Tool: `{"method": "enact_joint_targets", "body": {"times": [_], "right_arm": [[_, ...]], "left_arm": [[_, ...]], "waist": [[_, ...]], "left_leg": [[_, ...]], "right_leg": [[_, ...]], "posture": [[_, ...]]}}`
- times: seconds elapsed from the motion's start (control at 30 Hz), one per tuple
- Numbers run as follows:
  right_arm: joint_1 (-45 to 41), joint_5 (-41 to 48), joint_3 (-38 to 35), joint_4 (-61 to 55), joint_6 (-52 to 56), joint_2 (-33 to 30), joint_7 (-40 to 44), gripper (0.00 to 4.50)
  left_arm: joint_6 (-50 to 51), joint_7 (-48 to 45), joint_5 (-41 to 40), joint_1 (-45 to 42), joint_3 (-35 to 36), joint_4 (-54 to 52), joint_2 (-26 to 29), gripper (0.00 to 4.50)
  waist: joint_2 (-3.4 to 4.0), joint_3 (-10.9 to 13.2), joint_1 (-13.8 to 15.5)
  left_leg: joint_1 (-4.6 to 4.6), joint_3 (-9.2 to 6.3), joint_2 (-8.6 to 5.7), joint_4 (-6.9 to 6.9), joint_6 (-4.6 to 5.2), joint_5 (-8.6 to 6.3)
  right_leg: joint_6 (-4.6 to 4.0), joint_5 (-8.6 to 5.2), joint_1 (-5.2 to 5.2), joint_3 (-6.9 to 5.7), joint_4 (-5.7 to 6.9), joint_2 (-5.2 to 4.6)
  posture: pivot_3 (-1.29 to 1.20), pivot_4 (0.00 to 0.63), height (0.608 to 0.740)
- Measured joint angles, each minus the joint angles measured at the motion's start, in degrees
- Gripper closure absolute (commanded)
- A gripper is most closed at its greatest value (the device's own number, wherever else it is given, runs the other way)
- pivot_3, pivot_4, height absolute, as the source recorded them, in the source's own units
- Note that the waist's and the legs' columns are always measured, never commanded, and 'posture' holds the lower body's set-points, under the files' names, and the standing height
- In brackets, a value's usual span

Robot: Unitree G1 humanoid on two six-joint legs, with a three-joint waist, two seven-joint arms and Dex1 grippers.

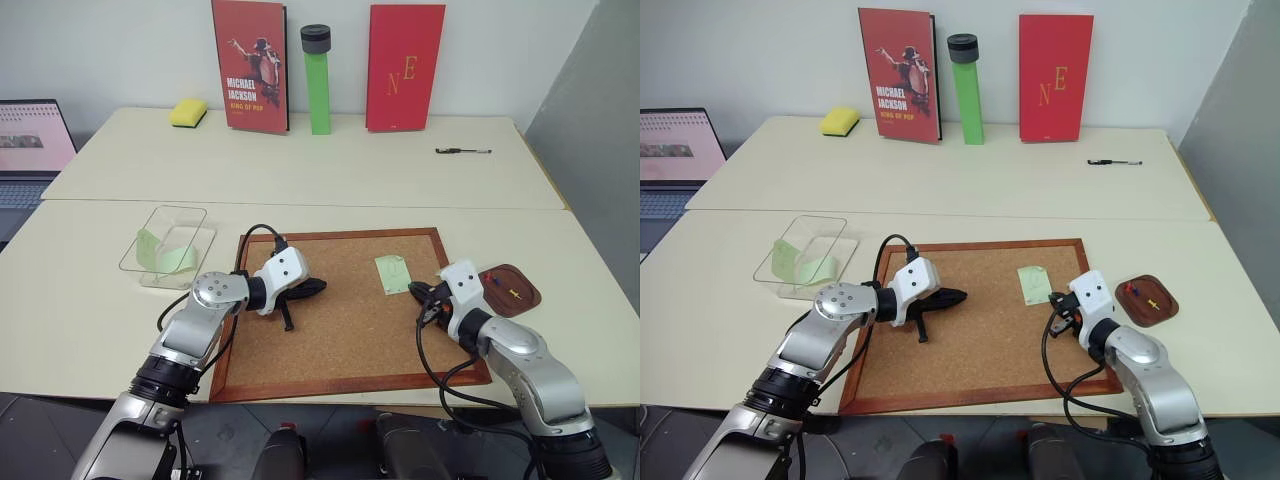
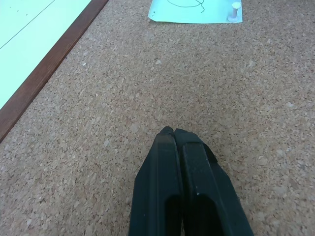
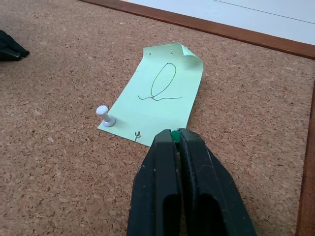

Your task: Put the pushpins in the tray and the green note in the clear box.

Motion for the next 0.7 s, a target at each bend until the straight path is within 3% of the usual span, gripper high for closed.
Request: {"method": "enact_joint_targets", "body": {"times": [0.47, 0.6, 0.7], "right_arm": [[1.56, 3.85, -3.43, -5.98, 1.65, -0.08, -0.47, 4.45], [2.17, 4.44, -7.3, -7.97, 1.82, -0.99, -1.55, 4.45], [5.39, 4.23, -12.19, -8.55, 2.44, -5.13, -1.49, 4.45]], "left_arm": [[0.0, 0.0, 0.25, -0.3, -0.33, 0.16, 0.04, 4.5], [0.01, 0.04, 0.25, -0.34, -0.49, 0.13, 0.04, 4.5], [0.0, 0.09, 0.25, -0.47, -0.81, 0.1, -0.02, 4.5]], "waist": [[0.0, 0.0, 0.06], [0.0, 0.0, 0.11], [0.0, 0.0, 0.18]], "left_leg": [[0.01, 0.0, 0.0, 0.03, 0.0, 0.0], [0.01, 0.0, 0.0, 0.02, 0.0, 0.0], [0.0, 0.01, -0.02, 0.01, 0.0, 0.0]], "right_leg": [[0.0, 0.0, 0.01, 0.01, 0.0, 0.0], [0.0, 0.0, 0.01, 0.01, 0.0, 0.0], [-0.01, 0.0, 0.01, 0.02, -0.02, -0.02]], "posture": [[0.0, 0.15, 0.74], [0.0, 0.15, 0.74], [0.0, 0.15, 0.74]]}}
